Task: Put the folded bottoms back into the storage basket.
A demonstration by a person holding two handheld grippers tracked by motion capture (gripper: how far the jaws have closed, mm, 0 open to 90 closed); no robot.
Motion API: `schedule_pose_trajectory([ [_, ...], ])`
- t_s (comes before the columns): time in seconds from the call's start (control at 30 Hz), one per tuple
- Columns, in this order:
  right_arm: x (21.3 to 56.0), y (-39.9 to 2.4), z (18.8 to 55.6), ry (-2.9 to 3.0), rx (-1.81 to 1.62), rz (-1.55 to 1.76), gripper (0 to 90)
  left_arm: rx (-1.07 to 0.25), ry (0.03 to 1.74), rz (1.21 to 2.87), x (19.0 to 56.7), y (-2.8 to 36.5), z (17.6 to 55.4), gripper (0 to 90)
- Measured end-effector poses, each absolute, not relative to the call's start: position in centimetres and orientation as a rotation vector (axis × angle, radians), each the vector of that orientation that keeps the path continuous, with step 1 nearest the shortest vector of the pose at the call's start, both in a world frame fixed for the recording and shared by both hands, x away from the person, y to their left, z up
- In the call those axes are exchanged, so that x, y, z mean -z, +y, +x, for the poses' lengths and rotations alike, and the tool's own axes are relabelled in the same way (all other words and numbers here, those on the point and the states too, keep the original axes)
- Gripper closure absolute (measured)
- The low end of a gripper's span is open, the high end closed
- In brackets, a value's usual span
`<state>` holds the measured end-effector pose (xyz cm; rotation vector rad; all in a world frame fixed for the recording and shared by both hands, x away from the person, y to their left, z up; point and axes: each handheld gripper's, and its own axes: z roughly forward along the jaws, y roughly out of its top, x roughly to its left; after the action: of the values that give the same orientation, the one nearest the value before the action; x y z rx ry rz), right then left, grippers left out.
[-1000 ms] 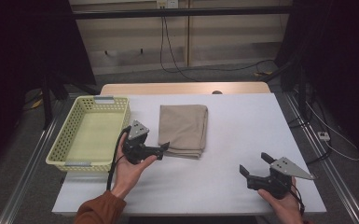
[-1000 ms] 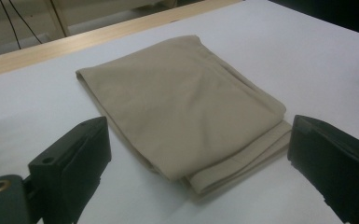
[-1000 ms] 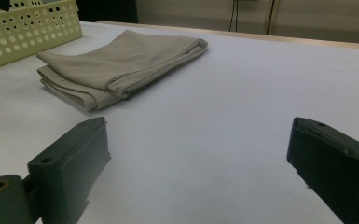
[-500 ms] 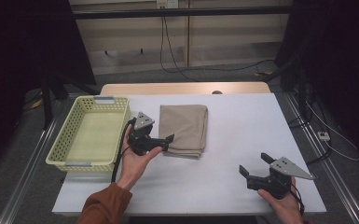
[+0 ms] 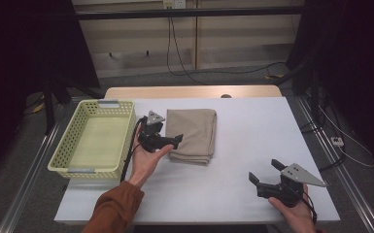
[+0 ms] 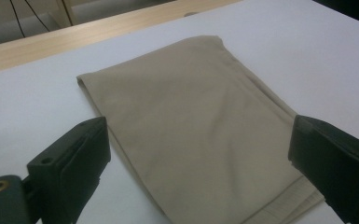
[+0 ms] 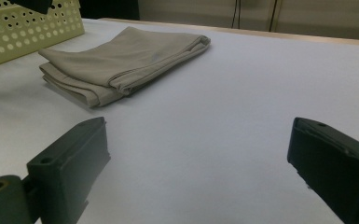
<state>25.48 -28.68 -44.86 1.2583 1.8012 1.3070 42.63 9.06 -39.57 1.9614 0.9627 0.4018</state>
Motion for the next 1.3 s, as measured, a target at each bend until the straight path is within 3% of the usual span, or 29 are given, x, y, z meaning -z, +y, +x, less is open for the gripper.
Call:
schedule_pose_trajectory([
  [0.67, 44.9, -28.7, 25.5, 1.803, -1.302, 1.261, 4.7, -0.323, 1.082, 2.015, 41.4, 8.2, 46.0, 6.9],
  [1.3, 45.0, -28.7, 25.6, 1.815, -1.298, 1.265, 4.6, -0.345, 1.204, 2.075, 43.9, 7.9, 49.3, 26.5],
])
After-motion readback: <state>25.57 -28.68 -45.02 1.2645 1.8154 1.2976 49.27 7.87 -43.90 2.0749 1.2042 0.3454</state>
